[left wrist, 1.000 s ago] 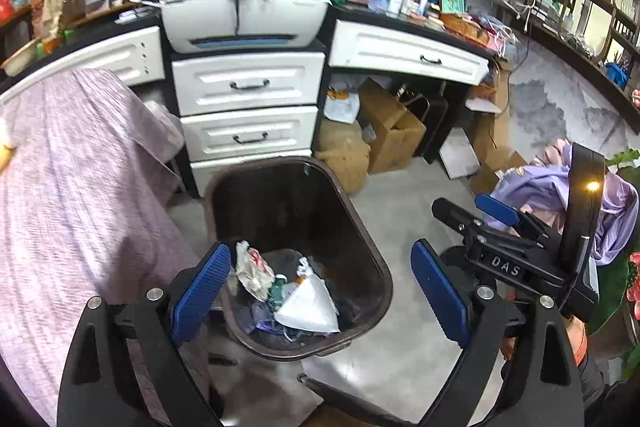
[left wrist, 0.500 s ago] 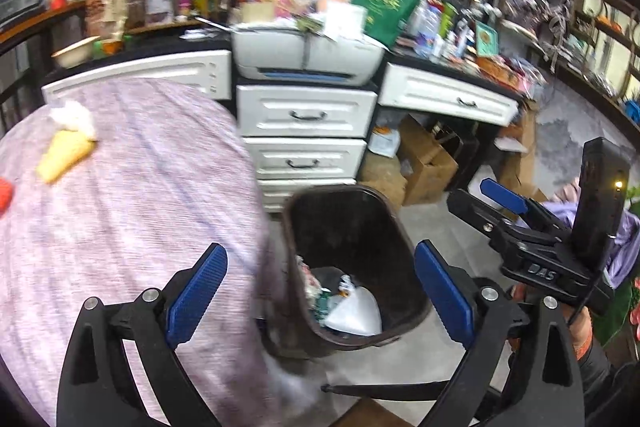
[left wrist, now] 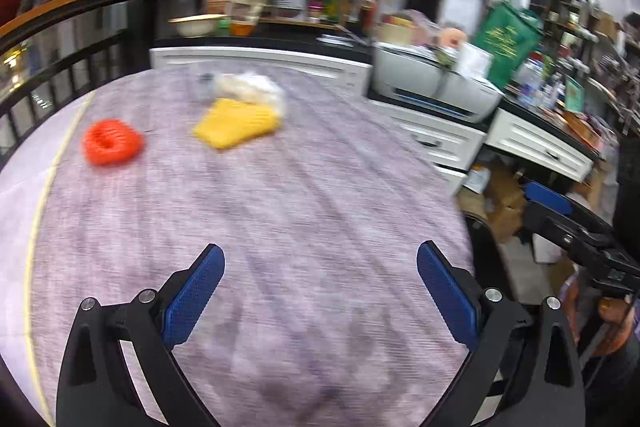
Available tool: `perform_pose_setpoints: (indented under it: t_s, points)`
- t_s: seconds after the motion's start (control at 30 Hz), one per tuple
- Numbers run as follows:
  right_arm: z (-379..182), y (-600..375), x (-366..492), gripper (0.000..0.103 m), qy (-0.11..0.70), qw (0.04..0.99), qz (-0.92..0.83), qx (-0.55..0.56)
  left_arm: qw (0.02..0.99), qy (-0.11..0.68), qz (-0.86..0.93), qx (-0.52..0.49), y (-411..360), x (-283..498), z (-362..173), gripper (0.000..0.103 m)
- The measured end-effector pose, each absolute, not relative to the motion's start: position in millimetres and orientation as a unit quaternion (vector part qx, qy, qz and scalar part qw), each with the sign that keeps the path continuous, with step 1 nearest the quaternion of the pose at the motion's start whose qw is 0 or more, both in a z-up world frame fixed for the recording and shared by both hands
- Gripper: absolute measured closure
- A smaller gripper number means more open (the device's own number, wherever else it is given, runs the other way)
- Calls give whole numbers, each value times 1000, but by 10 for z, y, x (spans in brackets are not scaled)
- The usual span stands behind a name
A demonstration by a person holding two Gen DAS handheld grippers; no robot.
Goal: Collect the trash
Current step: 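Move both open tools back toward the orange and yellow foam nets, then grasp the orange foam net with the left tool while the right tool grasps the yellow foam net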
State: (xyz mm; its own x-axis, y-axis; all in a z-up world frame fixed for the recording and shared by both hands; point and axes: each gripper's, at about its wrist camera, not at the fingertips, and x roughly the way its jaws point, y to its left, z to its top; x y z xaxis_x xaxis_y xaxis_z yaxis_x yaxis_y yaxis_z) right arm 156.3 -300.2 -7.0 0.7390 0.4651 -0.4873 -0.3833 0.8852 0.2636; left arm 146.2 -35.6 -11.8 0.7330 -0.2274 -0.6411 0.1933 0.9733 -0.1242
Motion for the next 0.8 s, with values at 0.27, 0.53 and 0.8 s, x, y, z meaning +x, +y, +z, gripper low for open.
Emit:
perform_pose_setpoints:
  t_s: [0.27,0.53,0.8]
  points:
    - [-40,-2498,1911,6,312,910,268,53,938,345,-22,-6,339,1824,-85,7]
    - [-74,-1933,2478,6,358,885,293,43,927,374,24,-14,913,2368,-174,7]
    - [-81,-1364,3047,6,383,873,302,16,915,401,36,-32,1227,2930,-291,8]
